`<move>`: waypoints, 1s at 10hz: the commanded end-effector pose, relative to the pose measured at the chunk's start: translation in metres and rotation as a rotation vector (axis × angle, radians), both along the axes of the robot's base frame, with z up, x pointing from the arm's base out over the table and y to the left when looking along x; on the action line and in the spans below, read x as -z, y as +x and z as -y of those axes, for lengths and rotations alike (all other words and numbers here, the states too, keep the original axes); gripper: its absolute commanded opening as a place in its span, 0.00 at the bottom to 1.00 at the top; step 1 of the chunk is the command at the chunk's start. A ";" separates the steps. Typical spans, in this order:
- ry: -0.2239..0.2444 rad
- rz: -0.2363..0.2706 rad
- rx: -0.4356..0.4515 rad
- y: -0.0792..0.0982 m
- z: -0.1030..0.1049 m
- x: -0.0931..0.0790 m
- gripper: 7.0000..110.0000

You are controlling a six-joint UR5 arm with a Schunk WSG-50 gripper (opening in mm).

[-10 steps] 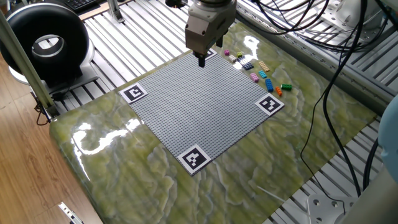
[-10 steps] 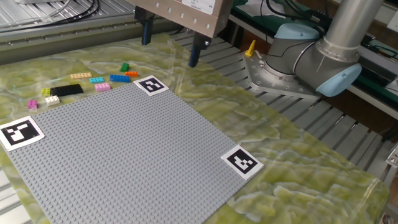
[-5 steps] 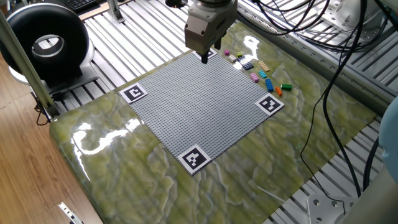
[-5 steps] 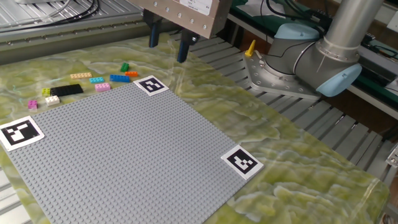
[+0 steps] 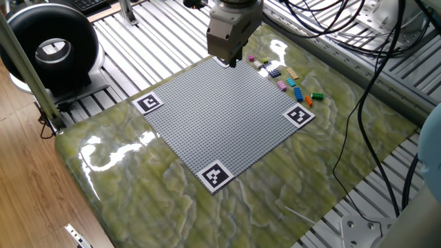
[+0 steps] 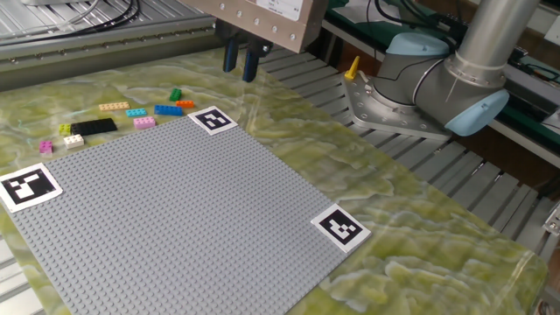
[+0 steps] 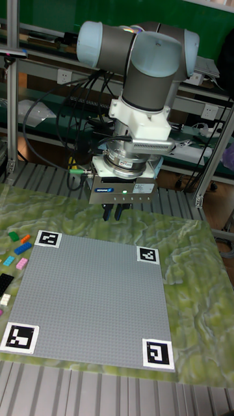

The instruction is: Stack small Lego blocks one on top of the other

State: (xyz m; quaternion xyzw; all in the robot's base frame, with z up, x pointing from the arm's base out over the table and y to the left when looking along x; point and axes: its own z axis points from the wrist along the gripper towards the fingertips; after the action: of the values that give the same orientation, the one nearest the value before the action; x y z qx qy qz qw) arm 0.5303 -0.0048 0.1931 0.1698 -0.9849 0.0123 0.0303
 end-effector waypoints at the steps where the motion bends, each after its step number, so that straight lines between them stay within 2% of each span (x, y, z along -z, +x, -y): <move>1: 0.070 0.026 -0.154 0.007 -0.015 -0.001 0.00; 3: 0.131 0.033 -0.168 0.007 -0.031 -0.002 0.00; 5: 0.108 0.029 -0.225 0.006 -0.024 -0.001 0.00; 6: 0.113 0.027 -0.281 0.006 -0.025 -0.001 0.15; 8: 0.178 0.052 -0.391 0.008 -0.041 -0.003 0.15; 9: 0.154 0.064 -0.421 0.012 -0.035 -0.002 0.15; 10: 0.175 0.068 -0.454 0.012 -0.040 -0.003 0.15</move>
State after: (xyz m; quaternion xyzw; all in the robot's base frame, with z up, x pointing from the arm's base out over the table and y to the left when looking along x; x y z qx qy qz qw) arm 0.5386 0.0261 0.1932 0.3436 -0.9380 -0.0460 -0.0052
